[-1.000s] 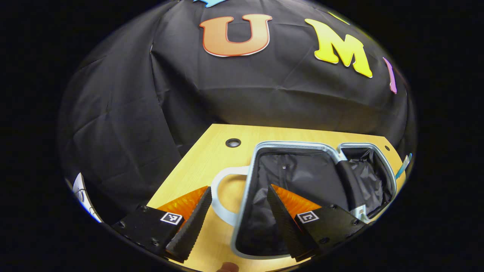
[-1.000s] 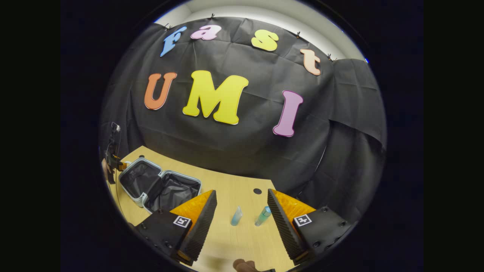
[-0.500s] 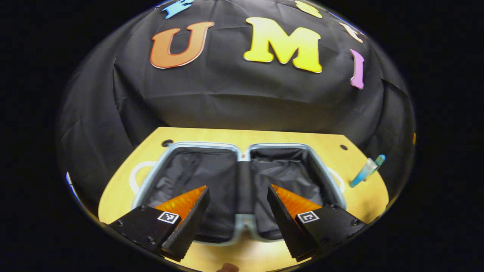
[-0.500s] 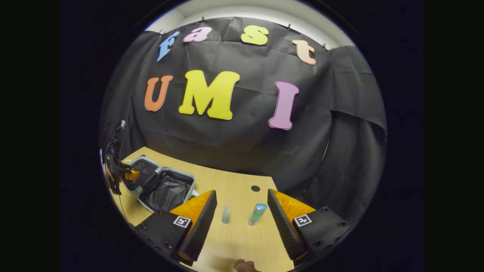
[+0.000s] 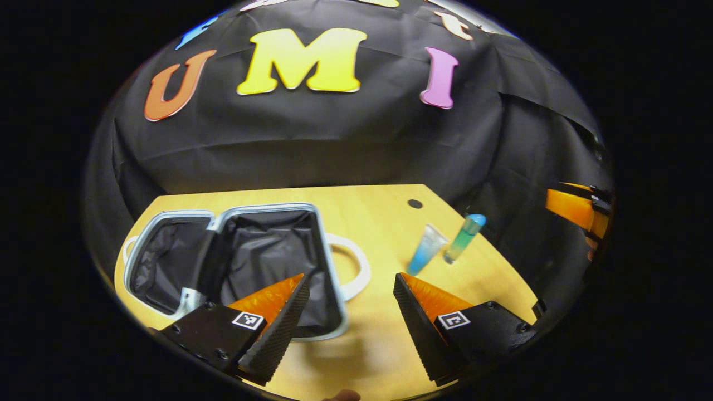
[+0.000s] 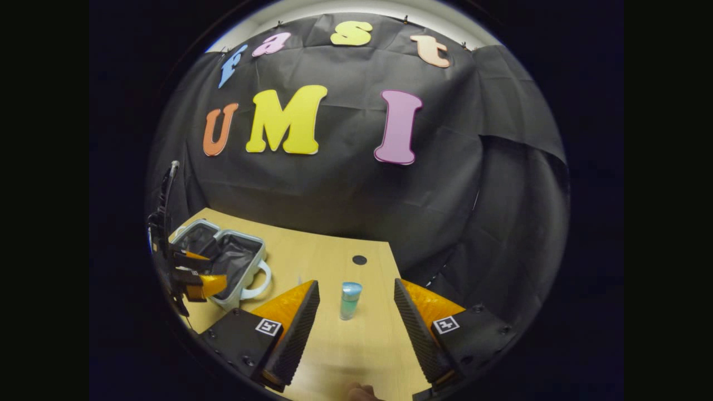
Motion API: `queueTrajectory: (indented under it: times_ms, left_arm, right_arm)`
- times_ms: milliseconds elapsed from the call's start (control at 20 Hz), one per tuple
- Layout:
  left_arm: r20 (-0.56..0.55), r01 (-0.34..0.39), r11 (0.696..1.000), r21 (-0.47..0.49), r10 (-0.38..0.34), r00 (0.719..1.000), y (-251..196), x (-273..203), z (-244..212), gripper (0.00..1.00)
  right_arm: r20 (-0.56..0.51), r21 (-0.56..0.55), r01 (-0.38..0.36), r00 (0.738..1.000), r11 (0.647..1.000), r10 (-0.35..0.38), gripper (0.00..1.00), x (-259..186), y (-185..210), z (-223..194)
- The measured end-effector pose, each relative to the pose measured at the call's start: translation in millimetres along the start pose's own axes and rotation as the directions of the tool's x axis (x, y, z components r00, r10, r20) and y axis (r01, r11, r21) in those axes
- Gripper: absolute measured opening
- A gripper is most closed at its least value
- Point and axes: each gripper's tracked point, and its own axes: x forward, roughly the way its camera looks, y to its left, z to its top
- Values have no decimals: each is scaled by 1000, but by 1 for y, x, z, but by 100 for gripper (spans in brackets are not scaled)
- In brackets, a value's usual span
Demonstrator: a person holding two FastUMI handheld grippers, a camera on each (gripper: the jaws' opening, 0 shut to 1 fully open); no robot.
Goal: First open the suitcase, pack the skin care products into it, and then close the suitcase.
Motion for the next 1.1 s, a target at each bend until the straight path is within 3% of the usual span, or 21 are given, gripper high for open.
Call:
queueTrajectory:
  times_ms: [250, 400, 700, 950, 1100]
  left_arm:
    - [-51, 57, 998, 27, -55, 997, -70, 48, -14, 97]
    - [-82, 46, 999, 24, -44, 996, -88, 84, -23, 97]
    - [-133, -52, 998, 20, 54, 990, -85, 150, -47, 98]
    - [-127, -79, 995, 54, 86, 988, -83, 184, -49, 98]
    - [-126, -108, 991, 73, 117, 985, -76, 194, -54, 88]
  right_arm:
    - [-52, 19, 9, 999, 1000, -8, 80, 18, -38, -22]
    - [-83, -3, 10, 996, 1000, -11, 80, 28, -56, -36]
    - [-149, -31, -3, 989, 1000, -2, 80, 43, -78, -67]
    - [-197, -35, -41, 980, 999, 33, 80, 46, -81, -91]
    - [-209, -45, -47, 977, 998, 37, 80, 49, -84, -97]
